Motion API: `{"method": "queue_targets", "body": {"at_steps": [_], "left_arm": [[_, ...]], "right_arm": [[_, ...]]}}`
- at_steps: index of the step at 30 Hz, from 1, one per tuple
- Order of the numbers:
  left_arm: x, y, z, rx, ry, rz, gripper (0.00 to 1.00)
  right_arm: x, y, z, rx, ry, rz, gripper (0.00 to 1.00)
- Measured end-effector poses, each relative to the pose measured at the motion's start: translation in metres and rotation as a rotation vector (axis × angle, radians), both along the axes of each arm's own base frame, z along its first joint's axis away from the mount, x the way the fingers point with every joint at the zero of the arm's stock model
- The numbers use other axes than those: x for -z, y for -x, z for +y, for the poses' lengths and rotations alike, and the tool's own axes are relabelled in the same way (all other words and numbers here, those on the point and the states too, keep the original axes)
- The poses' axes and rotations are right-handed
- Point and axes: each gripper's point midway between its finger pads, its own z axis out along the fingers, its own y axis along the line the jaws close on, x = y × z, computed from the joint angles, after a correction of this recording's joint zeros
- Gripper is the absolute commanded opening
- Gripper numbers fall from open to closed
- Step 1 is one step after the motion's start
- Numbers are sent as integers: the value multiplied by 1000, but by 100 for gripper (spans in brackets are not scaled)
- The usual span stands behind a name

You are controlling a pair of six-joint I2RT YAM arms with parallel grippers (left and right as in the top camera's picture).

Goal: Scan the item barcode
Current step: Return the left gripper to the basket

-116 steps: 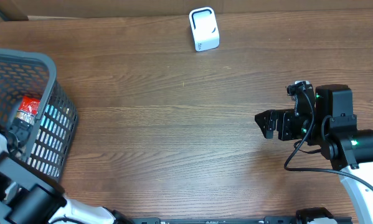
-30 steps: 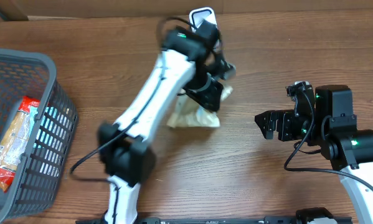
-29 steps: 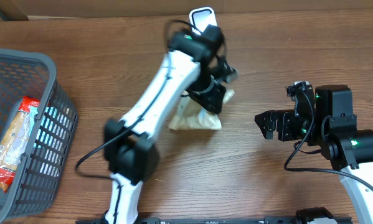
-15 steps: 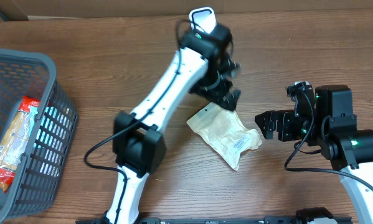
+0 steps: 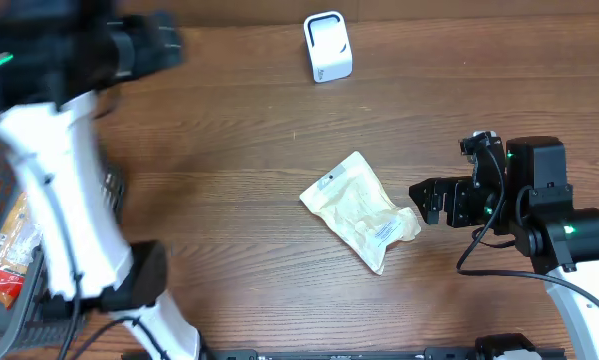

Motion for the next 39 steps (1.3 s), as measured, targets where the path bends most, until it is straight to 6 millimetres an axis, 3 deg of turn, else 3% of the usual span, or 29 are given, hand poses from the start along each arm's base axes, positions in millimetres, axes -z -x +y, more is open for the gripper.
{"method": "queue_targets", "body": {"at_steps": [3, 5, 6, 8, 14, 22, 28, 33, 39], "left_arm": [[-22, 27, 56, -161, -19, -58, 100], [-25, 45, 90, -265, -30, -59, 100], [-19, 59, 115, -343, -28, -29, 100], [0, 75, 147, -438, -1, 36, 99], [68, 104, 200, -584, 108, 230, 100], [121, 103, 218, -577, 150, 312, 100], [185, 103, 223, -566, 192, 390, 100], [240, 114, 229, -592, 275, 353, 100], [285, 128, 222, -530, 304, 350, 100]], "right_arm": [[0, 0, 0, 0, 0, 0, 100], [0, 0, 0, 0, 0, 0, 100], [0, 0, 0, 1, 0, 2, 100], [1, 2, 0, -1, 1, 8, 100], [1, 2, 0, 0, 1, 10, 100], [1, 2, 0, 0, 1, 10, 100], [2, 2, 0, 0, 1, 12, 100], [2, 3, 0, 0, 2, 14, 100], [2, 3, 0, 0, 2, 14, 100]]}}
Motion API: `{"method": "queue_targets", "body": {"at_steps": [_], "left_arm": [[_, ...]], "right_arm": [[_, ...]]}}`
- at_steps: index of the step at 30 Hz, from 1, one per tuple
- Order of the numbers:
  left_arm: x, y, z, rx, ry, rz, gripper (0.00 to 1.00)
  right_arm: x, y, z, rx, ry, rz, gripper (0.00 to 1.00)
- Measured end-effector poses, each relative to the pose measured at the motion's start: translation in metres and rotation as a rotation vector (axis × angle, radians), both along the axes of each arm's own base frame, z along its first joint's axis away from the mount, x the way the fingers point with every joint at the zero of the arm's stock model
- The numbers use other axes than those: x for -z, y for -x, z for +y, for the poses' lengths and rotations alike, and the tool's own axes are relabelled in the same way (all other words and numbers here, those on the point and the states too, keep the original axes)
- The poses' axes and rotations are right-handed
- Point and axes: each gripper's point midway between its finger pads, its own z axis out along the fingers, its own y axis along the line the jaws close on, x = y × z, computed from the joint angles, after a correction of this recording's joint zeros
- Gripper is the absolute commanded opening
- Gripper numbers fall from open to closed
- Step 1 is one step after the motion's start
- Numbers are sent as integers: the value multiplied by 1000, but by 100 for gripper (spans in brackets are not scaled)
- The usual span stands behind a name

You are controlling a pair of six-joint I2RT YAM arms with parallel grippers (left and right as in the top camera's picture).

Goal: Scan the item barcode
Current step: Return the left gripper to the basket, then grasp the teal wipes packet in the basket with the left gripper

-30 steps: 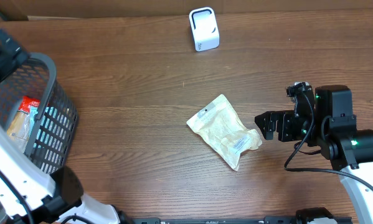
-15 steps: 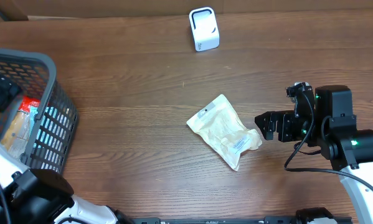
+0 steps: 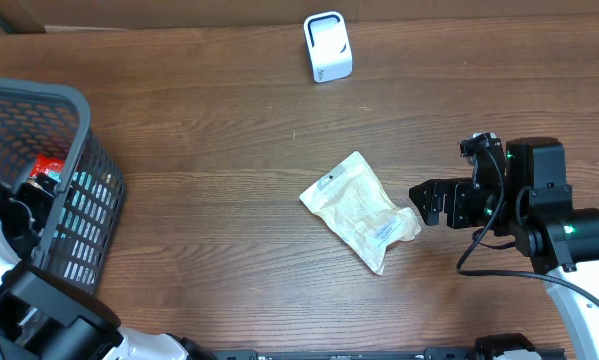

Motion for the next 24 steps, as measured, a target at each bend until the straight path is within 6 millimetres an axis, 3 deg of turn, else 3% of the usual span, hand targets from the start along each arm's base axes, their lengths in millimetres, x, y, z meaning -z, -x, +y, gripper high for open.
{"method": "queue_targets", "body": {"at_steps": [10, 17, 24], "left_arm": [[46, -7, -1, 146, -8, 3, 99], [47, -22, 4, 236, -84, -19, 97], [51, -12, 15, 149, -154, 100, 96]], "right_arm": [[0, 0, 0, 1, 0, 0, 100], [0, 0, 0, 0, 0, 0, 100], [0, 0, 0, 0, 0, -1, 100]]}}
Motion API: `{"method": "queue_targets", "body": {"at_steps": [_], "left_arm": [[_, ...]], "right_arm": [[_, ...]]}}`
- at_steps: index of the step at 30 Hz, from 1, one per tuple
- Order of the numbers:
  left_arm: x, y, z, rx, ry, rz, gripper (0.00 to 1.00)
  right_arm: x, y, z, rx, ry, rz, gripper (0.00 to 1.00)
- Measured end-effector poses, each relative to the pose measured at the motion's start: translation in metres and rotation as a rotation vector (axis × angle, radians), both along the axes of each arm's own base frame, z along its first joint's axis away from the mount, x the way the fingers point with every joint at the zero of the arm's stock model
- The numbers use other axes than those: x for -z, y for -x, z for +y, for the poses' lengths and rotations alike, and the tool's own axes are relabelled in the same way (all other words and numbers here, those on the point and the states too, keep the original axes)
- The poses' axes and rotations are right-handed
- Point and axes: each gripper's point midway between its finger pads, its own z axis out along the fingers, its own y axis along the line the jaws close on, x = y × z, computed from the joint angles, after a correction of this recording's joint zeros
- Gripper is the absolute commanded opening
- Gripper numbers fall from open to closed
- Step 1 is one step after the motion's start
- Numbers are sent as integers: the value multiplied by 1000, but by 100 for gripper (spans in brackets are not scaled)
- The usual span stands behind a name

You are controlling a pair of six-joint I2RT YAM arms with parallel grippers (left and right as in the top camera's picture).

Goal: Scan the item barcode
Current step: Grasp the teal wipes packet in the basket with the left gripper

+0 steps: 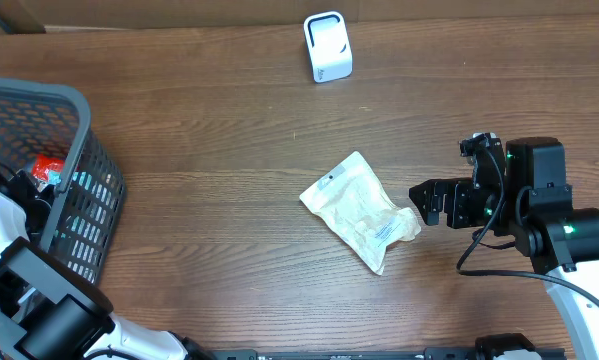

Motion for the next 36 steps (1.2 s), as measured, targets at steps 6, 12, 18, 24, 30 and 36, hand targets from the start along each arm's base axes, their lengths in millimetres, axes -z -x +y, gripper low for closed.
{"method": "queue_targets", "body": {"at_steps": [6, 12, 18, 24, 30, 36], "left_arm": [[4, 18, 3, -213, -49, 118, 100], [18, 9, 5, -322, -119, 87, 100], [23, -8, 7, -334, -148, 5, 86], [21, -17, 8, -329, -153, -40, 4], [19, -22, 5, -322, -136, -63, 4], [17, -14, -10, -299, -75, -6, 4]], "right_arm": [[0, -1, 0, 1, 0, -2, 100], [8, -3, 0, 0, 3, 30, 100], [17, -5, 1, 0, 7, 68, 100], [18, -5, 1, 0, 8, 71, 100], [18, -5, 1, 0, 8, 71, 100], [18, -5, 1, 0, 8, 71, 100]]}}
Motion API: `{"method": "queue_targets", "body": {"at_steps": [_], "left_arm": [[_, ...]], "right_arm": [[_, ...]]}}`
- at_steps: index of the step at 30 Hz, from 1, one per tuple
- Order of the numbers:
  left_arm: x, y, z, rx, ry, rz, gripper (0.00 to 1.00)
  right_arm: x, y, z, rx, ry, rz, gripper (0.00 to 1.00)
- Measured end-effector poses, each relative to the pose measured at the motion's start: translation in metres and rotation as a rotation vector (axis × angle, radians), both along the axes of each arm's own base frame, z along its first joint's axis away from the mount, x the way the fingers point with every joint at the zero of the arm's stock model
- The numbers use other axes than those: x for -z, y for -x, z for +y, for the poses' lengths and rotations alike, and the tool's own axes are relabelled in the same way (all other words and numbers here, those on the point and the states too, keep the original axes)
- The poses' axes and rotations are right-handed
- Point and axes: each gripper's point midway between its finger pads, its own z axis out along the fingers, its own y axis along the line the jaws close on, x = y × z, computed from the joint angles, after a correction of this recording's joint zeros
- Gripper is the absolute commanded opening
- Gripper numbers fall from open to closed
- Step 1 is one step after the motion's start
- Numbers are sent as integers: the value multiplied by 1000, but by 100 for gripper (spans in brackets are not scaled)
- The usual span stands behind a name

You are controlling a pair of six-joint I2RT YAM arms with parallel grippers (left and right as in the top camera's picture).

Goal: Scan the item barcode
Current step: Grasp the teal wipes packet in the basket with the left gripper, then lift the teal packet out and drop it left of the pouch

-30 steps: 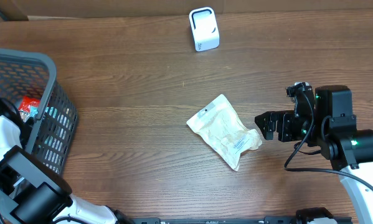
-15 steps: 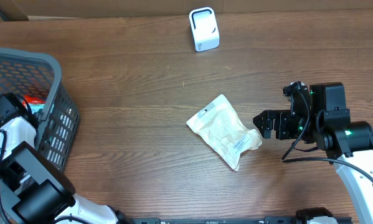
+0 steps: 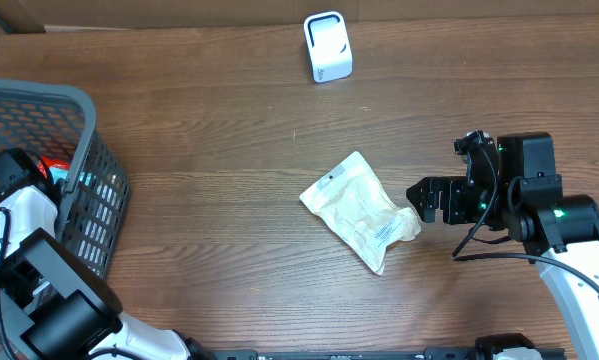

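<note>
A pale pouch (image 3: pixel 360 211) with a small printed label lies flat mid-table. The white barcode scanner (image 3: pixel 327 46) stands at the far edge. My right gripper (image 3: pixel 420 201) sits just right of the pouch at table level, open, with its fingertips close to the pouch's right edge and nothing between them. My left gripper (image 3: pixel 9 166) reaches into the grey basket (image 3: pixel 89 130) at the left, beside a red item (image 3: pixel 55 166). The basket wall and the arm hide its fingers.
The mesh basket takes up the left edge of the table and holds several packaged goods. A cardboard wall runs along the far edge behind the scanner. Bare wood lies between the pouch and the scanner.
My right arm has shifted slightly left and up, its fingertips a little nearer the pouch. The left arm has moved a bit inside the basket, now nearer the red item. The pouch has not moved.
At first my left arm stood raised and blurred over the table's left side, covering the basket. Then it was low beside the basket, then reaching inside near the red item, where it remains. The pouch and scanner stayed put; the right gripper waited beside the pouch.
</note>
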Motion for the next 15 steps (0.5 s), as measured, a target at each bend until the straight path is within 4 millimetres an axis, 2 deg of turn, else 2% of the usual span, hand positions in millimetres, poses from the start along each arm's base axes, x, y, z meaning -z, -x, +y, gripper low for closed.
{"method": "queue_targets", "body": {"at_steps": [4, 7, 12, 15], "left_arm": [[-16, 4, -7, 14, 37, 34, 4], [-53, 0, -9, 27, 31, 7, 4], [-158, -10, -6, 48, -92, -157, 4], [-222, -8, -20, 90, -147, -287, 4]], "right_arm": [[0, 0, 0, 0, 0, -1, 100], [0, 0, 0, 0, 0, -1, 100], [0, 0, 0, 0, 0, 0, 100], [0, 0, 0, 0, 0, -1, 100]]}}
